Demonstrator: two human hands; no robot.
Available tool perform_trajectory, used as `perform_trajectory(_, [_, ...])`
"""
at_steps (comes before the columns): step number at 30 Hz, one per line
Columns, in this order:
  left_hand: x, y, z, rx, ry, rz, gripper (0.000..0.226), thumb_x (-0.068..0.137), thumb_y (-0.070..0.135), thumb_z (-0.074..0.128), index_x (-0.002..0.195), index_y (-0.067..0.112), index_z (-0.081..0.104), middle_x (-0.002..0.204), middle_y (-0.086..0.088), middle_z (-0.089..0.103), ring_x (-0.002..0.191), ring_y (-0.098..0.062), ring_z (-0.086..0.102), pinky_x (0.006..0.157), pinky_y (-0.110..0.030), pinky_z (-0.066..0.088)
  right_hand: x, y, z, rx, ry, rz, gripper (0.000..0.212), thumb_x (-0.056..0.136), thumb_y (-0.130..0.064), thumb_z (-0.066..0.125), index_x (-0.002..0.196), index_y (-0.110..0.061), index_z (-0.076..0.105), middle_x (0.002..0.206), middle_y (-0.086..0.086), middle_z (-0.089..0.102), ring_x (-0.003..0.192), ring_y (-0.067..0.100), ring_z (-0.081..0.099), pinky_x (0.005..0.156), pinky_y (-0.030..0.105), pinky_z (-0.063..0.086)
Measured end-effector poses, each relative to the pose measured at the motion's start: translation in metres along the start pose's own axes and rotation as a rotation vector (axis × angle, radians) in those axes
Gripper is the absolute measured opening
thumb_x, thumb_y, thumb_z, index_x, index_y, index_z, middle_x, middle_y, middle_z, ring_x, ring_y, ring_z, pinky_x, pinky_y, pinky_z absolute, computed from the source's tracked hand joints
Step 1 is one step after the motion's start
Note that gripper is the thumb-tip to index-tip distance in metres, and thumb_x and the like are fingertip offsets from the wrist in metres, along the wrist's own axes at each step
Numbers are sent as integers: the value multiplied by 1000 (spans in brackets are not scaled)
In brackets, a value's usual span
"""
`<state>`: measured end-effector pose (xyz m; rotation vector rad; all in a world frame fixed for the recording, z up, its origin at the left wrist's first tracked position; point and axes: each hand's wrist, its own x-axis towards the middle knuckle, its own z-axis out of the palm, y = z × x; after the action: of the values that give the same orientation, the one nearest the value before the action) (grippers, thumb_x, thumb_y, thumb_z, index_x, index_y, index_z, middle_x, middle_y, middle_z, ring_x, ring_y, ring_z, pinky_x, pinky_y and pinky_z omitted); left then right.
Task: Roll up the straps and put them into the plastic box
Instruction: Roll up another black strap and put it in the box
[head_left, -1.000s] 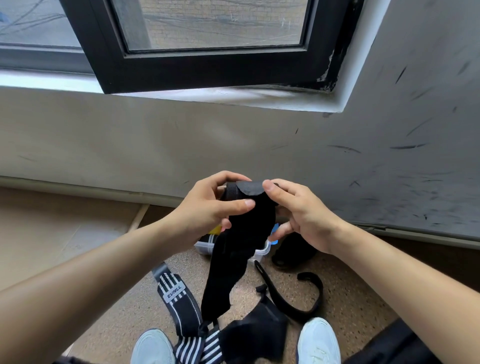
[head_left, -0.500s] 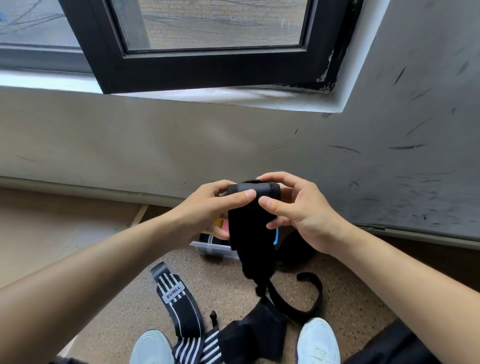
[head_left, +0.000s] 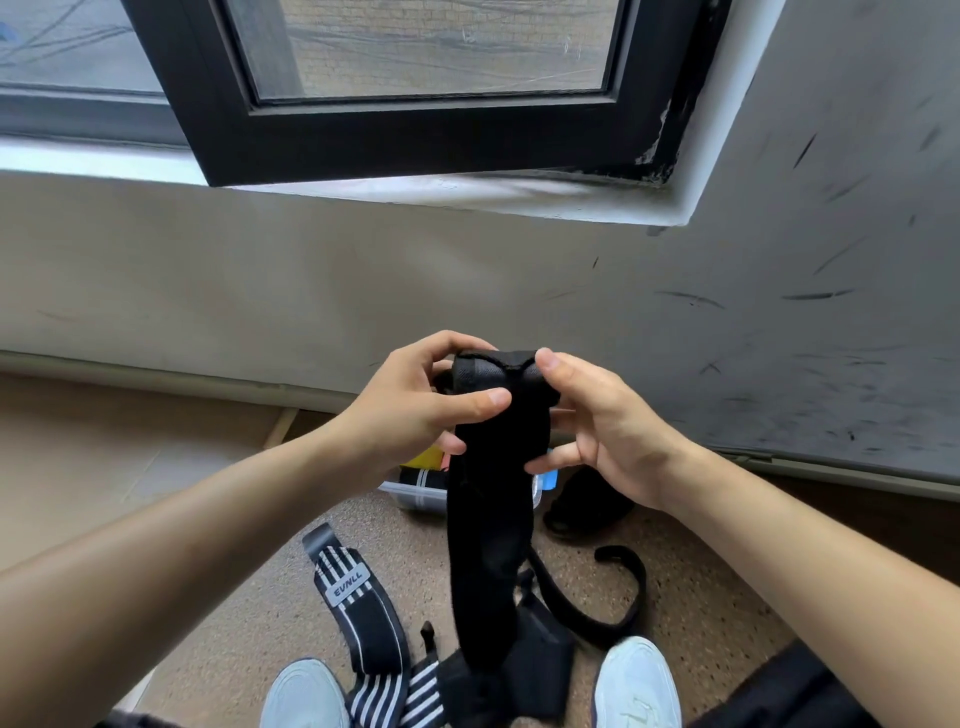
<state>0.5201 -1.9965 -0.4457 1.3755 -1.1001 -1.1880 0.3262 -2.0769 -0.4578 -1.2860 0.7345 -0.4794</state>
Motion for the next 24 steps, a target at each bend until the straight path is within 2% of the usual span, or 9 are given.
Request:
perform_trajectory(5, [-1, -3, 5, 1, 40, 75, 37, 86, 4, 78, 118, 17, 66, 96, 3, 75, 77, -10, 70, 51, -22, 51, -1, -3, -1, -48, -1, 81, 62, 88, -69, 54, 126, -23, 69, 121, 11, 73, 114, 29, 70, 80, 51, 62])
perform_trajectory(7, [-2, -4, 7, 24, 46, 123, 39, 86, 0, 78, 119, 15, 65, 94, 4, 74, 75, -5, 69, 53, -19, 50, -2, -3, 0, -47, -6, 93, 62, 86, -69, 51, 125, -24, 70, 119, 11, 75, 112, 31, 70, 76, 49, 62])
perform_trajectory(10, [-2, -8, 8, 135, 43, 210, 43, 82, -4, 80, 119, 13, 64, 100, 0, 74, 86, -5, 70, 73, -20, 56, -2, -3, 3, -37, 25, 102, 65, 84, -68, 56, 122, -16, 70, 106, 11, 76, 97, 30, 73, 62, 38, 59])
perform_trajectory(12, [-2, -9, 7, 164, 39, 224, 46, 80, -5, 82, 118, 15, 65, 102, -2, 74, 92, -5, 71, 82, -23, 57, -1, -3, 3, -22, 47, 87, 54, 89, -60, 60, 117, -14, 70, 95, 7, 74, 84, 22, 72, 54, 32, 56])
perform_trajectory(15, [-2, -10, 5, 194, 38, 221, 49, 79, -6, 82, 119, 18, 66, 104, -3, 73, 93, -4, 71, 79, -22, 57, -1, -1, 1, 12, 45, 57, 28, 97, -44, 61, 107, -19, 72, 90, 2, 73, 76, 16, 71, 50, 29, 53])
perform_trajectory(17, [-1, -10, 6, 166, 27, 168, 51, 81, -3, 82, 121, 22, 65, 108, -3, 72, 94, -7, 71, 68, -20, 56, 0, -1, 0, 30, 41, 43, 29, 96, -42, 63, 110, -18, 72, 94, 3, 73, 77, 16, 70, 50, 28, 53])
perform_trajectory(19, [0, -8, 6, 81, 19, 38, 49, 82, 6, 84, 123, 25, 63, 113, -1, 71, 94, -11, 73, 60, -23, 55, 1, -3, 0, 44, 41, 14, 38, 91, -42, 66, 116, -14, 71, 101, 6, 73, 82, 18, 70, 51, 29, 55])
perform_trajectory(21, [0, -7, 3, 66, -40, -104, 47, 81, 26, 83, 123, 29, 64, 115, 6, 74, 95, -12, 73, 58, -26, 55, 0, -3, -2, 39, 64, -28, 43, 88, -40, 69, 120, -11, 69, 109, 13, 72, 90, 23, 71, 55, 32, 56])
perform_trajectory(24, [-1, -5, -1, 22, -159, -221, 46, 81, 44, 71, 125, 31, 67, 116, 6, 75, 98, -15, 72, 58, -24, 54, 0, -3, -6, 27, 87, -96, 33, 93, -23, 70, 122, -8, 66, 116, 13, 72, 104, 26, 72, 62, 36, 58])
